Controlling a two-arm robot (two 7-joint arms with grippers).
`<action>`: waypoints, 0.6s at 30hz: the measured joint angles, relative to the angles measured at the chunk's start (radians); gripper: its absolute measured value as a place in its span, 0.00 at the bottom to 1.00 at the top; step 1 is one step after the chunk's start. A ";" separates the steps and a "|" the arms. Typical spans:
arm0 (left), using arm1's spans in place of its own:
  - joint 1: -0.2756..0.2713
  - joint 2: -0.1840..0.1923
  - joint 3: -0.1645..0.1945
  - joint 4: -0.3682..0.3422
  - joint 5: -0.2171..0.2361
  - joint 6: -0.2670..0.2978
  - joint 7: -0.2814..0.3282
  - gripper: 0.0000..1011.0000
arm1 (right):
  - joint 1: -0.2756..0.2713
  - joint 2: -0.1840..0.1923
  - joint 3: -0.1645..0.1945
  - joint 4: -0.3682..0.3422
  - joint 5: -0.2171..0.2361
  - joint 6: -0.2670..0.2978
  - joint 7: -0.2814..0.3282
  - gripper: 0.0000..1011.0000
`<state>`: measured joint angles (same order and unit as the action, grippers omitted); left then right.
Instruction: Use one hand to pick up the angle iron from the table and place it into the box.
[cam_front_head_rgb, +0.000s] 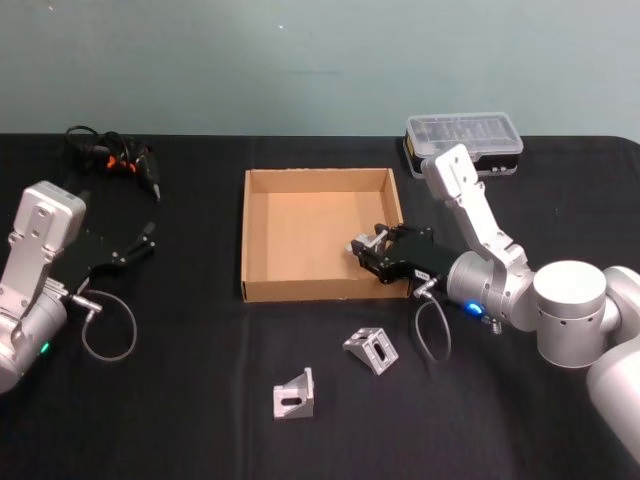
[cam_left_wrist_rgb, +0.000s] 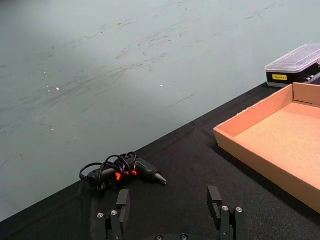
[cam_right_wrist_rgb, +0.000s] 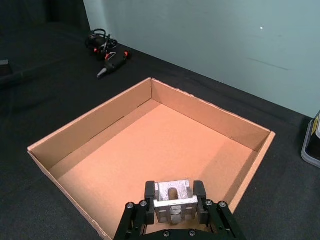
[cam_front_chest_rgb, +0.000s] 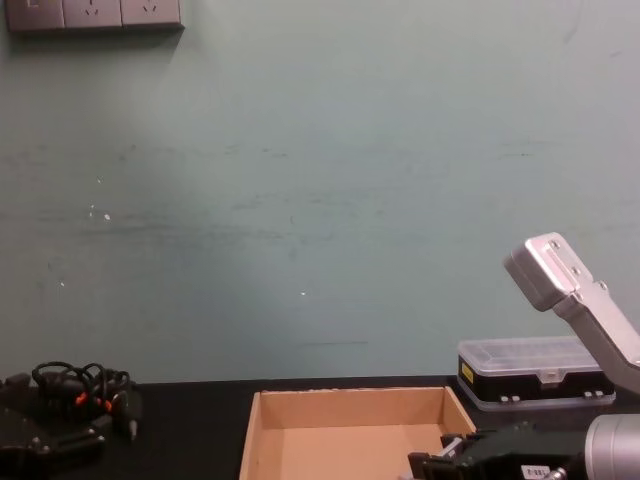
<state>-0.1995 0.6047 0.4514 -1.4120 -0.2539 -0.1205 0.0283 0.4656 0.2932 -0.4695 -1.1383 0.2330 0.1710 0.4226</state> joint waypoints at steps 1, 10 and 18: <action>0.000 0.000 0.000 0.000 0.000 0.000 0.000 1.00 | -0.002 0.000 0.002 -0.002 -0.002 0.003 0.000 0.46; 0.000 0.000 0.000 0.000 0.000 0.000 0.000 1.00 | -0.009 -0.005 0.016 -0.006 -0.006 0.009 0.001 0.73; 0.000 0.000 0.000 0.000 0.000 0.000 0.000 1.00 | -0.024 -0.002 0.036 -0.033 -0.004 0.001 -0.002 0.94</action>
<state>-0.1995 0.6047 0.4514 -1.4120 -0.2539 -0.1205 0.0283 0.4420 0.2913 -0.4339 -1.1717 0.2288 0.1717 0.4202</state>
